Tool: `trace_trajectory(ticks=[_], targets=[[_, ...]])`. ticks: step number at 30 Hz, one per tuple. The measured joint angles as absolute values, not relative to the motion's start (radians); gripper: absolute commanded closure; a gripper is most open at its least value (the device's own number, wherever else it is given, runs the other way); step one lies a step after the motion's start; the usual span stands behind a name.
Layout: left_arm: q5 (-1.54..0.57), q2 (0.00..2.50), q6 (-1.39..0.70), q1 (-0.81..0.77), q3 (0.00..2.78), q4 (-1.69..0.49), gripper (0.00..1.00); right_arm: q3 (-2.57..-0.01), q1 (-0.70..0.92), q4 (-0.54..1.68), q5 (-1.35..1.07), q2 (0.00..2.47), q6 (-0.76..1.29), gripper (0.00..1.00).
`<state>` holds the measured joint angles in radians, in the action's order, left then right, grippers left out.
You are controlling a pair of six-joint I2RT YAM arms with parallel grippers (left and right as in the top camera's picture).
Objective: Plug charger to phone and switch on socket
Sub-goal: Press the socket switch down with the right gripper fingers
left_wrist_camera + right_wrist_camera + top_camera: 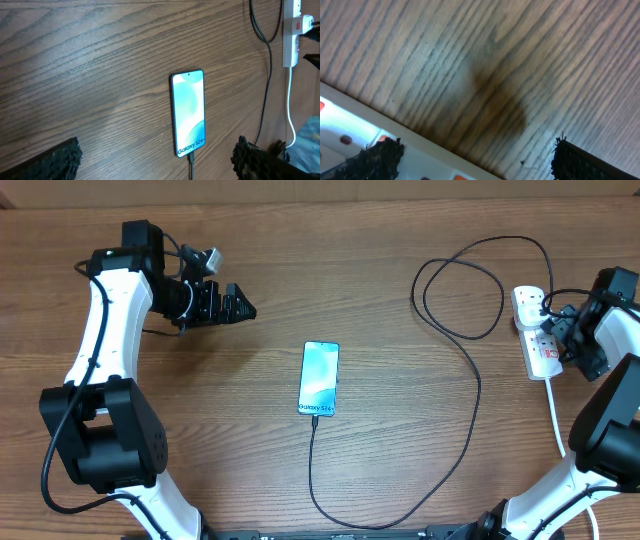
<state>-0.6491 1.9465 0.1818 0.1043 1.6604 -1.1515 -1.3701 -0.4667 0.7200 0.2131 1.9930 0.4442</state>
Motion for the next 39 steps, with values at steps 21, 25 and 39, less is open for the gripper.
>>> trace_trajectory(ticks=[21, 25, 39], targets=[[-0.649, 1.946, 0.182, 0.104, 1.66, -1.151, 0.0, -1.379, -0.479, 0.714, 0.127, 1.998, 0.413, 0.0], [-0.649, 1.946, 0.182, 0.104, 1.66, -1.151, 0.0, -1.378, -0.479, 0.712, 0.127, 1.998, 0.411, 0.0], [-0.649, 1.946, 0.182, 0.104, 1.66, -1.151, 0.0, -1.378, -0.479, 0.751, 0.106, 1.996, 0.414, 0.0]])
